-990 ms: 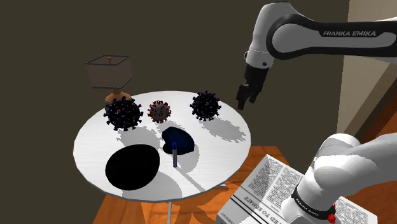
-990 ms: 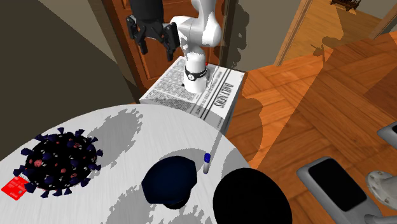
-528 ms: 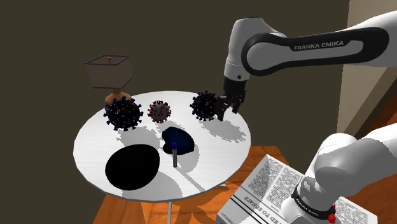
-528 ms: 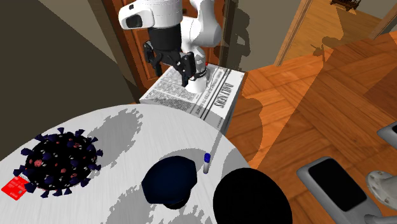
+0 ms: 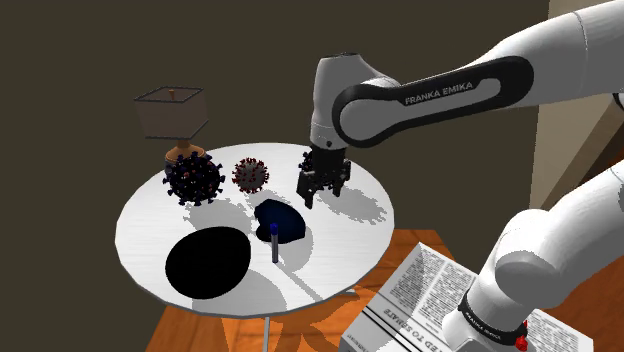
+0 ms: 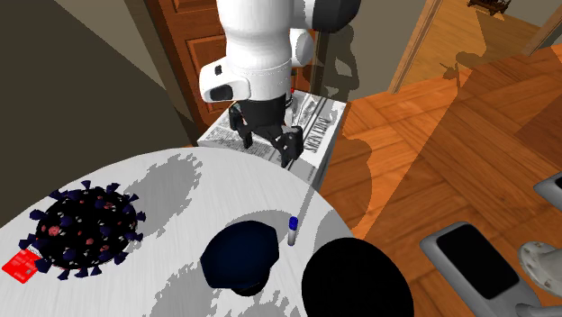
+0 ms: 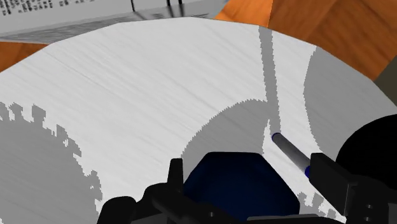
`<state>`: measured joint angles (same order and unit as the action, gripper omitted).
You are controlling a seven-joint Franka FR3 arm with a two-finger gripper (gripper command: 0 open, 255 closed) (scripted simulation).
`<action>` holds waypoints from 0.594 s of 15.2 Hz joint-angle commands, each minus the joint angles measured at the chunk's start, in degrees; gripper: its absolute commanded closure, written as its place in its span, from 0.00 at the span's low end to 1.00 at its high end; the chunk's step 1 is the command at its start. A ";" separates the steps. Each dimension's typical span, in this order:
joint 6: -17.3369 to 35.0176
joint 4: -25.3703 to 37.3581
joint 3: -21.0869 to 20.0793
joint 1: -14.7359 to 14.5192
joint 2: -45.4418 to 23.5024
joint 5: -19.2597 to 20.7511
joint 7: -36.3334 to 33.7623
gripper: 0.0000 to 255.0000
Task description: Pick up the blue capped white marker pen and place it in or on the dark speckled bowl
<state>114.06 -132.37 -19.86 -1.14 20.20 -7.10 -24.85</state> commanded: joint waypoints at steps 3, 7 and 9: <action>3.93 4.79 -3.94 0.17 -9.22 2.30 -7.20 0.00; 6.30 10.78 -6.66 -0.31 -18.69 6.42 -14.66 0.00; 6.98 14.28 -7.43 -1.02 -23.62 8.96 -18.43 0.00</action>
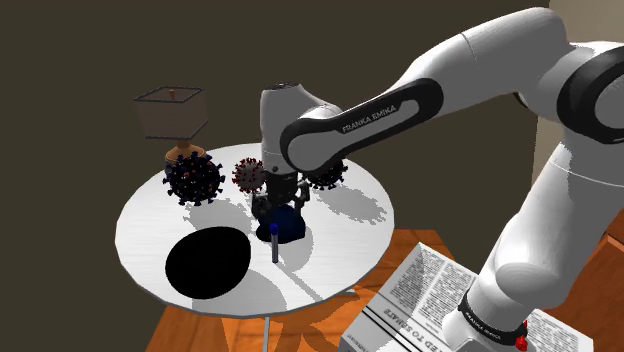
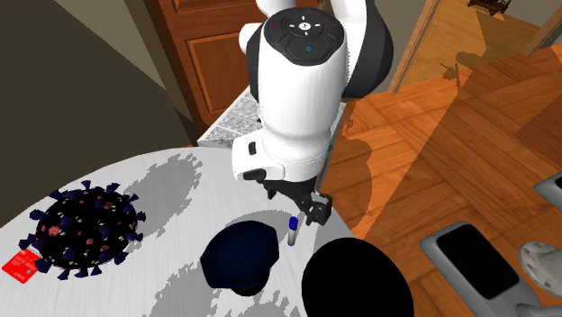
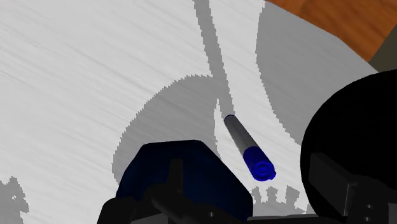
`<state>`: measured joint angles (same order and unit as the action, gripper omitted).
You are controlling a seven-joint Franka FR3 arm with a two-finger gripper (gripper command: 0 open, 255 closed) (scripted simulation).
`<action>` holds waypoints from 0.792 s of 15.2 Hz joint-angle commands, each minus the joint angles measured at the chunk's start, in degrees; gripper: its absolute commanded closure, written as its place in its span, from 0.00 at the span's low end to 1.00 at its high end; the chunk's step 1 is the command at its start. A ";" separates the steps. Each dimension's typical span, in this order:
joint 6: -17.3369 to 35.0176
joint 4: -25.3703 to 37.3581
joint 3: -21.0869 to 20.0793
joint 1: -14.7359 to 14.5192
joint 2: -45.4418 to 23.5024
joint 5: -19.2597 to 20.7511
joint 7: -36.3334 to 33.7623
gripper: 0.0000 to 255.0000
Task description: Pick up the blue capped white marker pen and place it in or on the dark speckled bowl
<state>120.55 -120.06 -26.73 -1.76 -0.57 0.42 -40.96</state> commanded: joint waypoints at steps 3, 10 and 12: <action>2.04 2.06 -0.51 -0.85 -4.79 2.50 -3.53 0.00; 6.02 0.02 -0.33 -1.10 -7.00 3.87 -4.48 0.00; 6.02 0.03 -0.32 -1.10 -7.00 3.87 -4.48 0.00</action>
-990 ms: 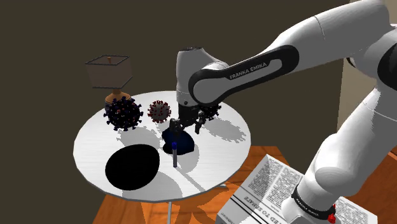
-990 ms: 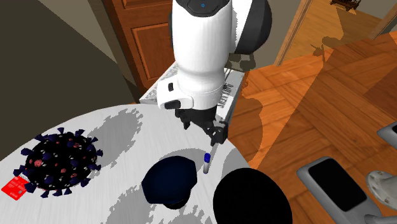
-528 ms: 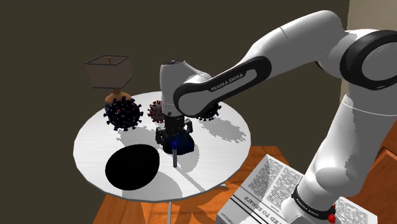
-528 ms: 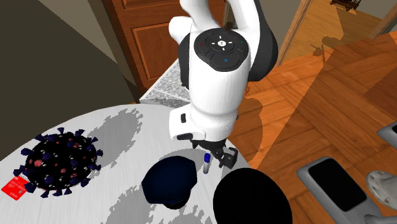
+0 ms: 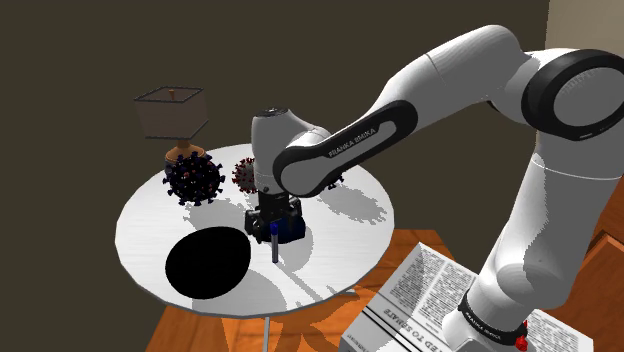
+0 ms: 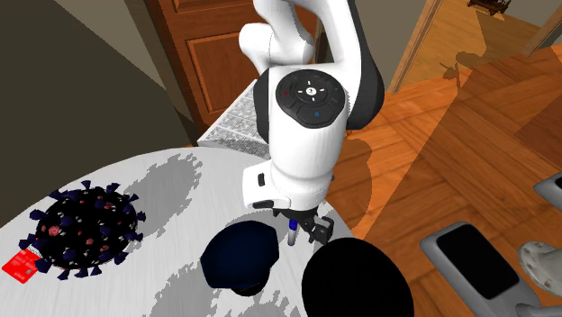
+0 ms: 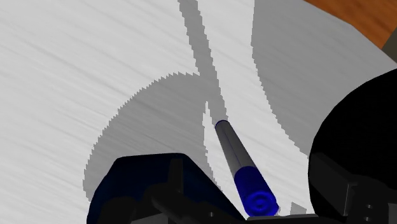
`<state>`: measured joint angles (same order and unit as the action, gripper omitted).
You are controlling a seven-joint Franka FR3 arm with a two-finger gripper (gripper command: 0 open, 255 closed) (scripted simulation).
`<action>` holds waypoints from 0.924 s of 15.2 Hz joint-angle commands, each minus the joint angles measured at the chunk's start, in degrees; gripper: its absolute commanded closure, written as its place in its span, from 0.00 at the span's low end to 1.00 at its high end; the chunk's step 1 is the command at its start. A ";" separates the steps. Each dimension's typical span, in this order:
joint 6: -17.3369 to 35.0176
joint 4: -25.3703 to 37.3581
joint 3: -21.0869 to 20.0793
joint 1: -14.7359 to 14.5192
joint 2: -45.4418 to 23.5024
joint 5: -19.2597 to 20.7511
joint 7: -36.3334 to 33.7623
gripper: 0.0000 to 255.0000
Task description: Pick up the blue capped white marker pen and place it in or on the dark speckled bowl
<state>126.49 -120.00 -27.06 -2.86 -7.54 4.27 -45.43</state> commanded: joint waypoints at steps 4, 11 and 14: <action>0.07 -0.03 0.00 -0.01 -0.03 0.02 -0.02 0.00; 0.06 -0.02 0.00 -0.01 -0.03 0.02 -0.02 1.00; 0.07 -0.03 0.00 -0.01 -0.04 0.03 -0.02 1.00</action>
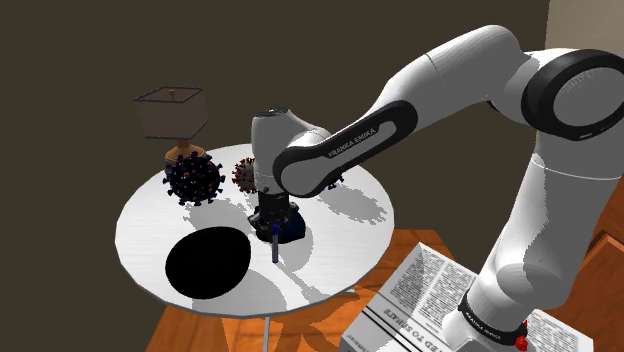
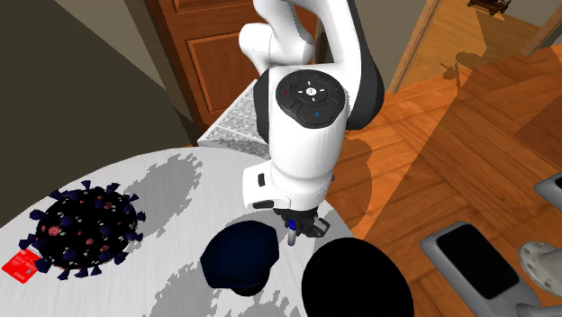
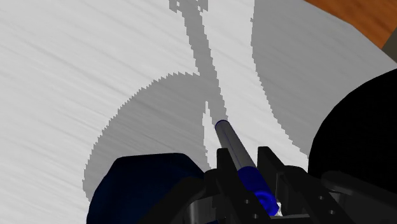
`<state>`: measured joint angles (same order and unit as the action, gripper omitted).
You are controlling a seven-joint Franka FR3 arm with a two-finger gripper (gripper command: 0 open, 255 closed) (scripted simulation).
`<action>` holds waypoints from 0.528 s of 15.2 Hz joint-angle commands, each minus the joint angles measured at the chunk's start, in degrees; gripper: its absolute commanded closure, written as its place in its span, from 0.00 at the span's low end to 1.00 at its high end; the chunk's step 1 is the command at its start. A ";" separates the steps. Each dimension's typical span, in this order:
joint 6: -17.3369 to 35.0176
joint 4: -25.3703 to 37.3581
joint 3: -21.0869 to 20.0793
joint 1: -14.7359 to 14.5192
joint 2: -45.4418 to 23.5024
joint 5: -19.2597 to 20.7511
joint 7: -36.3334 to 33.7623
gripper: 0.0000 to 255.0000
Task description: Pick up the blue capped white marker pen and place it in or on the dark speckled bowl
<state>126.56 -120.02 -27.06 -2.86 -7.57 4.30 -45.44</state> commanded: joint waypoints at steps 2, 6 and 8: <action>-1.41 0.67 -0.08 0.10 0.83 -0.53 0.36 1.00; -4.27 2.18 -0.19 0.26 2.37 -1.47 1.02 1.00; -5.71 3.01 -0.22 0.33 3.07 -1.88 1.31 1.00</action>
<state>121.77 -117.79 -27.30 -2.58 -4.63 2.52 -44.30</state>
